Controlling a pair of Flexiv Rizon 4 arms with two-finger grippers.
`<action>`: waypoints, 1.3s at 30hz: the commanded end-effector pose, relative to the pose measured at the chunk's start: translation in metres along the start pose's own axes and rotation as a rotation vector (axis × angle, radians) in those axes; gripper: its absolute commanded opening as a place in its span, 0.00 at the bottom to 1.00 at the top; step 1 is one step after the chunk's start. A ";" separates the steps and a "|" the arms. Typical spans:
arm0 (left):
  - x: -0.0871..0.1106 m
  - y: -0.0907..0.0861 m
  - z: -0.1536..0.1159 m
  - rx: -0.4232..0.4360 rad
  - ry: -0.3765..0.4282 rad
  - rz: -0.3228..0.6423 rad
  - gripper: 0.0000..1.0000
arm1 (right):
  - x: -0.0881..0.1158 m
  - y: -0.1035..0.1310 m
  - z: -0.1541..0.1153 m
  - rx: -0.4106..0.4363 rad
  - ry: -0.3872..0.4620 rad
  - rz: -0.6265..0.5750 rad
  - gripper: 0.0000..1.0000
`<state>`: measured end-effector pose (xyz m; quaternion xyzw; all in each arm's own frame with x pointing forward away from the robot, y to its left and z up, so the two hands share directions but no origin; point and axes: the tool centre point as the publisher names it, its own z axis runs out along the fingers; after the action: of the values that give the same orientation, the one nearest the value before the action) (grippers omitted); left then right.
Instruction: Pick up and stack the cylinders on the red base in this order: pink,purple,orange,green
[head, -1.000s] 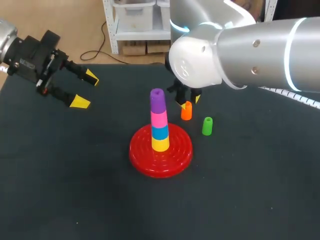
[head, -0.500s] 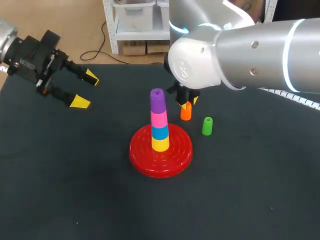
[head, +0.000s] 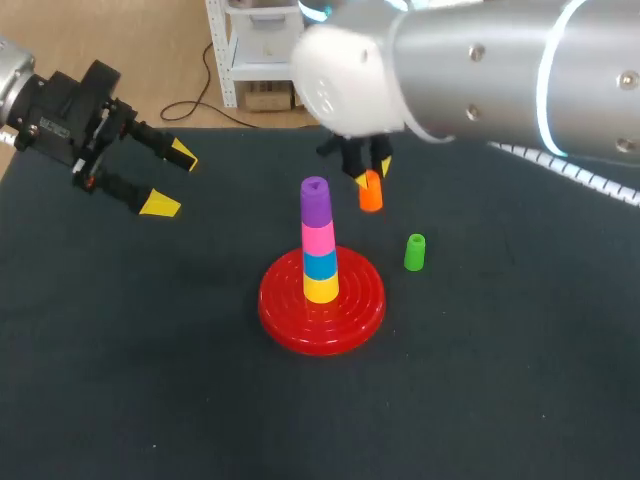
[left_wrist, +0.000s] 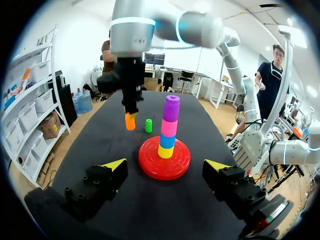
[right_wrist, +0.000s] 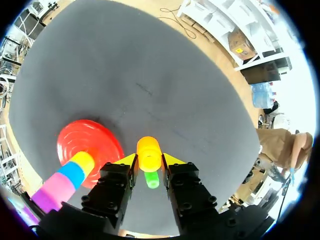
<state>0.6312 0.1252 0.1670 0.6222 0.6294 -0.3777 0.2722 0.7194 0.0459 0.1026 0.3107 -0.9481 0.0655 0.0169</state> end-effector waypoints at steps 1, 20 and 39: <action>0.001 0.001 0.000 0.002 -0.001 0.001 1.00 | 0.018 0.003 -0.047 0.013 -0.012 -0.011 0.00; 0.001 0.001 0.000 0.002 -0.001 0.001 1.00 | 0.082 0.051 -0.165 -0.037 -0.125 -0.090 0.00; 0.001 0.001 0.000 0.002 -0.001 0.001 1.00 | 0.078 0.100 -0.149 -0.033 -0.120 -0.181 0.00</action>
<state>0.6312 0.1253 0.1670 0.6222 0.6294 -0.3777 0.2722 0.5982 0.1022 0.2457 0.3984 -0.9164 0.0366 -0.0097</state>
